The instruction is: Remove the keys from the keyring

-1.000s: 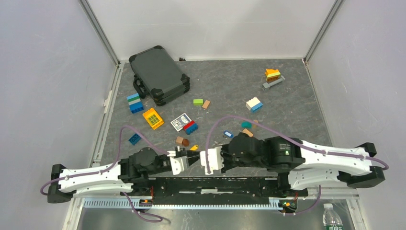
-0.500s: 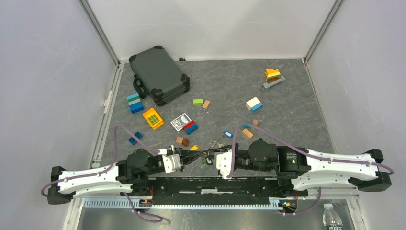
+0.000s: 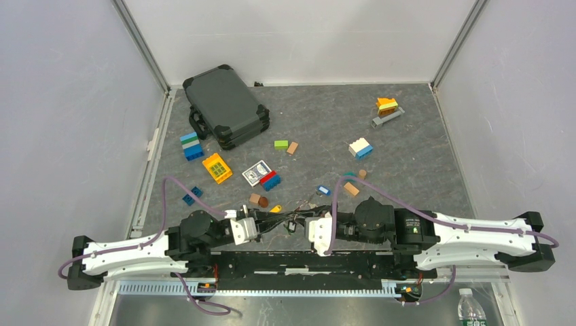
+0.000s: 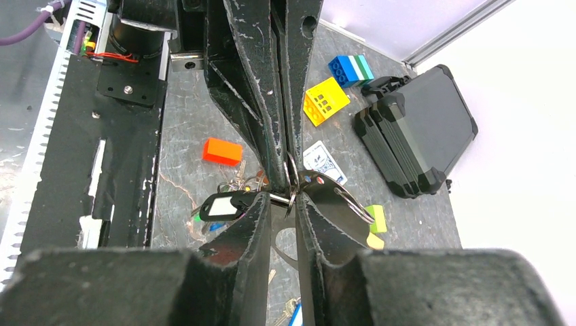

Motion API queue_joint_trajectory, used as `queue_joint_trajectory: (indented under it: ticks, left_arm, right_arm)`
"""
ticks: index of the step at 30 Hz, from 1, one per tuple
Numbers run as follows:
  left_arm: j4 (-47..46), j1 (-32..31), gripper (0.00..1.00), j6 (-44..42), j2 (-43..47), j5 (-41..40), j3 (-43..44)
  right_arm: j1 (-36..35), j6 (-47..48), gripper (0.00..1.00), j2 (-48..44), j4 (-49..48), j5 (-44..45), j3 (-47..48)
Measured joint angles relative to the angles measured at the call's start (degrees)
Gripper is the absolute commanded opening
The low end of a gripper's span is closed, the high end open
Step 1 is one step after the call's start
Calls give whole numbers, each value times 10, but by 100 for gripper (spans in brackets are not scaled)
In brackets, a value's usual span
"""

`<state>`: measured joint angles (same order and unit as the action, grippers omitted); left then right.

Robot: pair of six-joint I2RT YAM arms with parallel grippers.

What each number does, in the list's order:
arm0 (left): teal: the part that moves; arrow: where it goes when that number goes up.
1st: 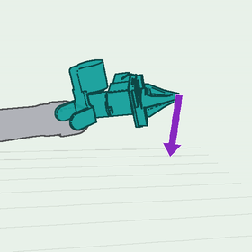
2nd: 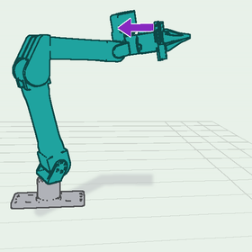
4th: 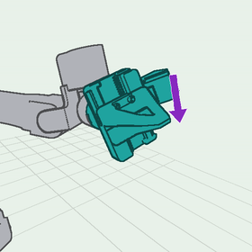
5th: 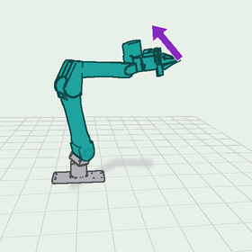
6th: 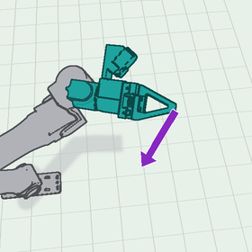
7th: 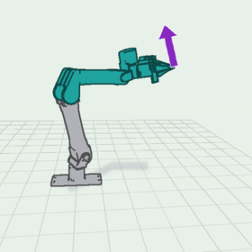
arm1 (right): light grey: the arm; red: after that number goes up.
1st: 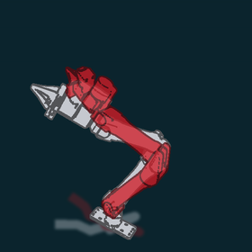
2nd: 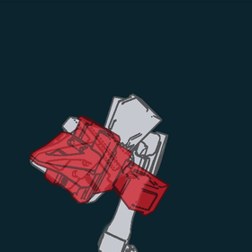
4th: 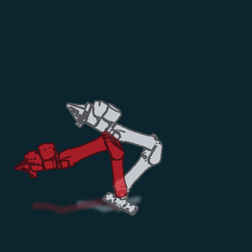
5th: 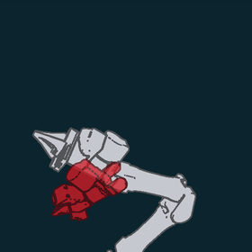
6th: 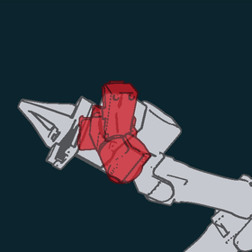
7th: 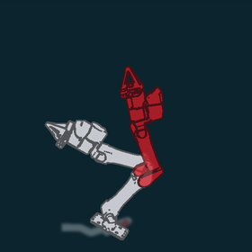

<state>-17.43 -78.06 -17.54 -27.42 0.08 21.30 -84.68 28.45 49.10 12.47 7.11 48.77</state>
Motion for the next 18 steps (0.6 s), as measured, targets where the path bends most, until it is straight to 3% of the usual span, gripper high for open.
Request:
queue_joint_trajectory:
  ticks: [18]
  left_arm:
    - [-5,6,2,0,-29,17,0]
  right_arm:
    - [0,3,16,-32,-39,0,-53]
